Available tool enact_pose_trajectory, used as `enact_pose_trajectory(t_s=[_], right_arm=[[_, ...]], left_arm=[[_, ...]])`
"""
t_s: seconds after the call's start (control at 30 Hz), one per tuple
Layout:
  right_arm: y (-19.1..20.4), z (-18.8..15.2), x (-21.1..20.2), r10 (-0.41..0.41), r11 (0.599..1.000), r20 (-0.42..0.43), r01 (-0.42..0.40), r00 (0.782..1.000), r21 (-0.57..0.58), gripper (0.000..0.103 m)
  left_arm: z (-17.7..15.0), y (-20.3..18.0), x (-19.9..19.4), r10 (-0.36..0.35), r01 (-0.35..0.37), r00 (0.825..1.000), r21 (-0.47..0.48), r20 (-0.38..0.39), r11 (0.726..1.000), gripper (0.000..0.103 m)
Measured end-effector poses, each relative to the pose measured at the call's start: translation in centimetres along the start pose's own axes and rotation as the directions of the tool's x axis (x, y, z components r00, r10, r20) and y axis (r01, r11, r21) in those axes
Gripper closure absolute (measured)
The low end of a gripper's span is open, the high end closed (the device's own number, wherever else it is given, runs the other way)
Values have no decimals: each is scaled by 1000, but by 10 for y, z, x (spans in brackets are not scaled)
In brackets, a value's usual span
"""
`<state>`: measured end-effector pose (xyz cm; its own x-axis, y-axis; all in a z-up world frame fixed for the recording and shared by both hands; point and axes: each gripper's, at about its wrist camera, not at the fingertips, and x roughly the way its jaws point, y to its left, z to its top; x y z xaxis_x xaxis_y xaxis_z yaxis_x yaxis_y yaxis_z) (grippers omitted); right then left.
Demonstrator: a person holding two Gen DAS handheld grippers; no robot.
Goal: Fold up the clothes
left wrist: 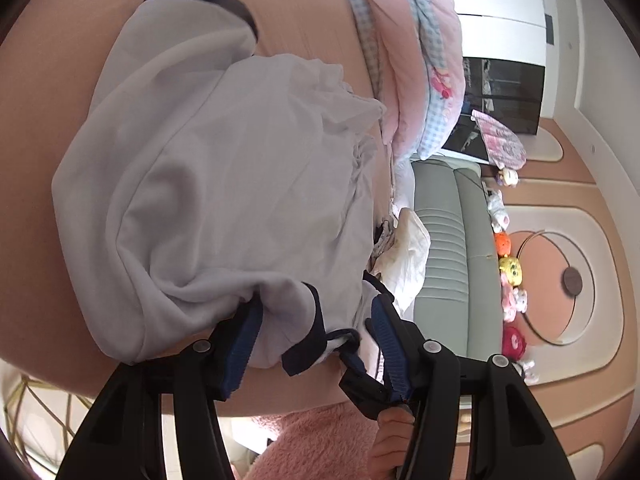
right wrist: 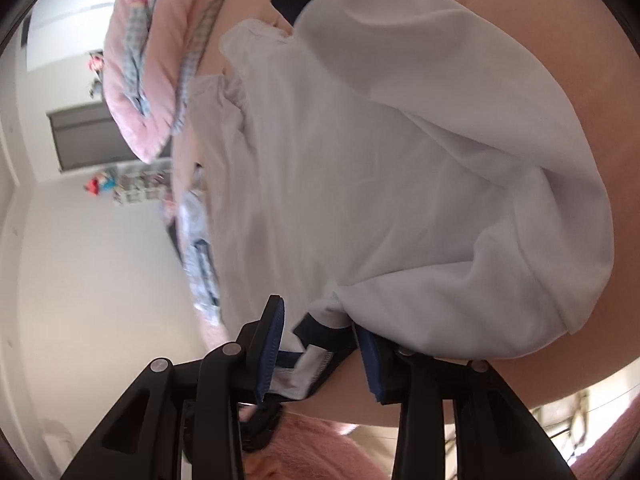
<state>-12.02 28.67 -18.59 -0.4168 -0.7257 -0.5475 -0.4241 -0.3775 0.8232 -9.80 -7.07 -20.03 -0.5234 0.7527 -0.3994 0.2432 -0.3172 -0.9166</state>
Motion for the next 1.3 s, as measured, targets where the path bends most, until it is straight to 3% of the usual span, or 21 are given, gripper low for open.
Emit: enact_pose_trajectory(t_s=[0.07,0.2,0.23,0.27,0.3,0.33,0.53,0.6,0.67,0.77,0.83,0.9,1.0,1.03,1.07,1.13,1.3], right_arm=[[3,0,1,29,1000,6,-29,1000,11,66],[-7,5,12,-24,998,-48,26,999,59,68],[-7,5,19,-58,997,-63,62,996,54,75],[-8,4,24,-97,994,-72,100,993,43,88],[-7,1,23,-131,991,-72,133,989,22,90],[-7,-3,20,-148,989,-75,148,986,-3,91],[-6,-28,-10,-281,954,-57,273,958,-127,91],[-8,-37,-18,-308,943,-51,298,950,-151,91],[-15,-47,-27,-342,927,-46,328,939,-181,91],[-31,-61,-33,-421,886,-32,403,907,-231,91],[-45,-67,-33,-422,891,-56,403,905,-209,91],[-58,-71,-36,-381,916,-81,364,921,-166,91],[-59,-70,-52,-232,970,-64,225,971,-95,89],[-55,-67,-58,-217,972,-32,213,976,-101,87],[-51,-63,-62,-217,970,0,215,976,-111,79],[-50,-56,-69,-232,965,28,233,972,-118,73],[-50,-41,-54,-208,970,10,208,978,-125,73]], left_arm=[[-4,5,5,48,-48,999,7,-23,999,48],[-3,8,12,73,-73,997,-9,-21,997,49],[-2,7,12,81,-81,997,-10,-16,997,54],[-1,6,12,89,-89,996,-12,-11,996,75],[-1,5,10,116,-116,993,-9,-11,993,88],[-2,4,9,158,-158,987,-3,-15,987,94],[-17,1,-16,162,-162,987,5,-6,987,96],[-24,-2,-23,155,-155,988,12,-4,988,96],[-29,-4,-26,192,-191,981,29,-21,981,96],[-35,0,-25,308,-304,948,61,-75,951,96],[-40,9,-23,340,-338,933,42,-120,940,95],[-42,19,-25,303,-307,943,-8,-141,952,95],[-41,20,-33,250,-257,962,-44,-112,966,88],[-40,19,-36,239,-244,967,-46,-92,969,78],[-39,19,-39,229,-233,971,-50,-73,971,63],[-37,19,-43,194,-196,980,-57,-48,979,49],[-30,23,-32,182,-184,982,-44,-49,982,52]])
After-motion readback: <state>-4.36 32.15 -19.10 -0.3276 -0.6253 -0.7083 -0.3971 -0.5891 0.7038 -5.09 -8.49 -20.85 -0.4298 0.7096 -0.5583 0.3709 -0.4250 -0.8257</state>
